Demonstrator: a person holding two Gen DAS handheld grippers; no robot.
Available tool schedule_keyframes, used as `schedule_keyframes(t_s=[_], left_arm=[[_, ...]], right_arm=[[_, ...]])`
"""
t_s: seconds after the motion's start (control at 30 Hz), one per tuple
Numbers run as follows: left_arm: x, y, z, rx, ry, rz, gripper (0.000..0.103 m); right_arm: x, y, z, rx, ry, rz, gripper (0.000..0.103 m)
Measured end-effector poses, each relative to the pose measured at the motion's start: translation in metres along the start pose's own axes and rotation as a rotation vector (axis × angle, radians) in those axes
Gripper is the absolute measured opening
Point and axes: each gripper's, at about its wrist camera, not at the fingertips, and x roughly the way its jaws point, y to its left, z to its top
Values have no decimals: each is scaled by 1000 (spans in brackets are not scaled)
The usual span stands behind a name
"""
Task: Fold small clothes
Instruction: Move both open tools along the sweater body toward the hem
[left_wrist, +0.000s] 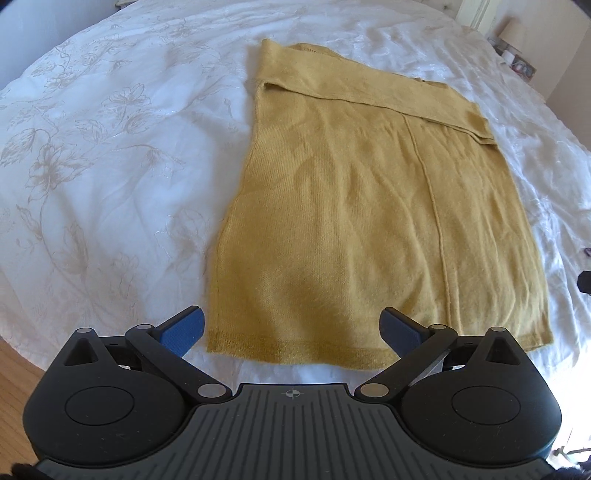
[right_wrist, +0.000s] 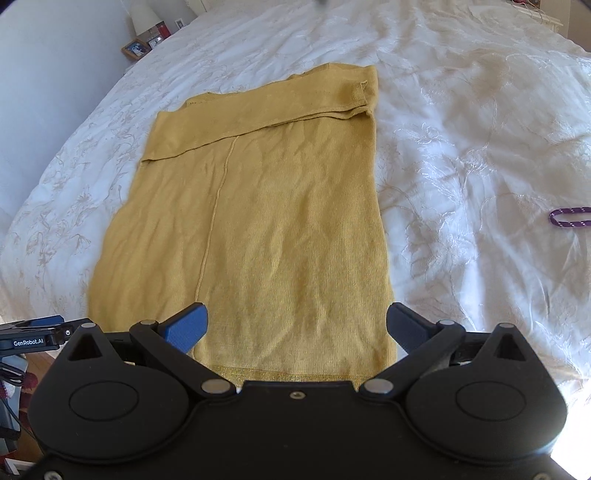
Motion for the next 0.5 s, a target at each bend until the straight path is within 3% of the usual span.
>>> schedule_keyframes(t_s=[0.5], left_arm=[[17,30,-4,-16,-9,4,103]], right_arm=[[4,7,-33,-9,10,-35,102]])
